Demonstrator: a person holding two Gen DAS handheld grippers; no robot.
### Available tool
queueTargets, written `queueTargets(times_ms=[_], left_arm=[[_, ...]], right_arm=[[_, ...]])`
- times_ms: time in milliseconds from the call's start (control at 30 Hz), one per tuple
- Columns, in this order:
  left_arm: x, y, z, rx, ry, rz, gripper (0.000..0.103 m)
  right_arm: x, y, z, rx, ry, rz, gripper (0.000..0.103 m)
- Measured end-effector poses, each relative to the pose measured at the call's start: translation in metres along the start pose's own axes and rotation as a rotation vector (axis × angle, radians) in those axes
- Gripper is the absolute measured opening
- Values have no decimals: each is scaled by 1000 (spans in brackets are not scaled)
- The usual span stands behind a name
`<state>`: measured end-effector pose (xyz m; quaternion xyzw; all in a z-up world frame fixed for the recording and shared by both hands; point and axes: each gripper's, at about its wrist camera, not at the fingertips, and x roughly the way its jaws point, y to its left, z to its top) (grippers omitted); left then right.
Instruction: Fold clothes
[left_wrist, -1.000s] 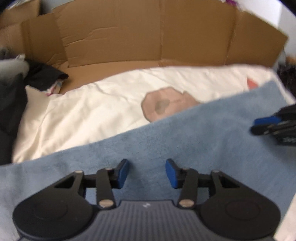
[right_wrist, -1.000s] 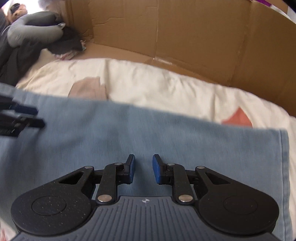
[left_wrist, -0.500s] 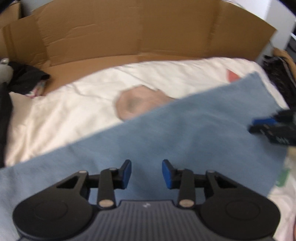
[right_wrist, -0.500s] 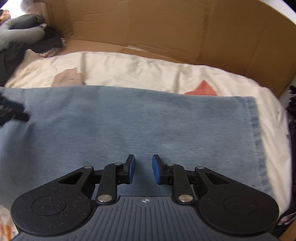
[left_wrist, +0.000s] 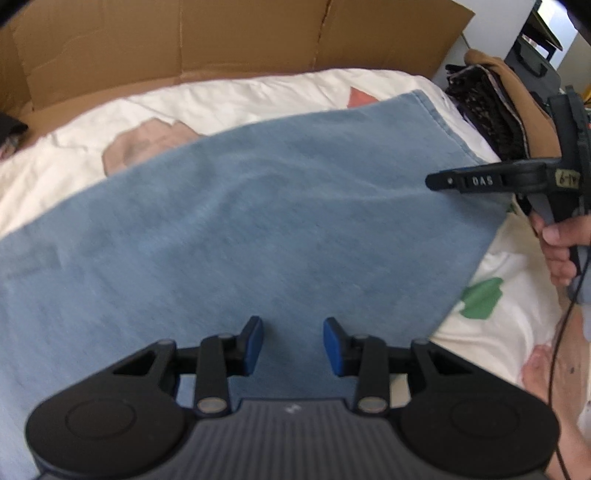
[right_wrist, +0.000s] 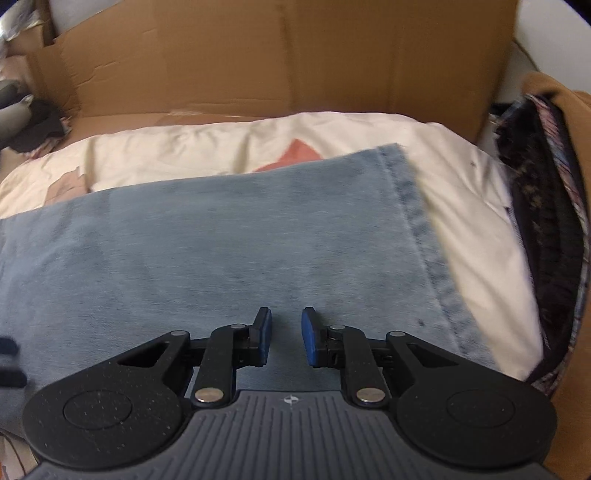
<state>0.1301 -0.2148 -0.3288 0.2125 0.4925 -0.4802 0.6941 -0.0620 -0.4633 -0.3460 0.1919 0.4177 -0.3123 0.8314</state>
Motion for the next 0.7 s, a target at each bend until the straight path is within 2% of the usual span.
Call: queueTargets(times_ms=[133,200,233,300,333,367,600,700], left_arm=[[1,-7,-5,31,22,-32,38],[0,-5,-5,13,26,-48,38],[-1,-3,-4,-5,25,-56,34],[-4,2,-2,-40,19,-69,31],[-6,4,-1,-53,10,-71,31],[-10,7,0,-65,1,-69,31],[-34,44,6,-151,-57,-34,31],[-40,66,3,-202,-71,13,31]], right_arm=[[-2,-23,-5,13,-14,-15,22],[-4,-33,-6,12,-14,-39,19],[-5,-38,-6,14,-13,-51,19],[-6,-50,-6,36,-10,-66,9],[-7,-55,-5,45,-7,-70,7],[-7,-60,-2,49,-3,-73,4],[-17,-75,21,63,-10,-162,5],[-22,-74,21,66,-18,-151,5]])
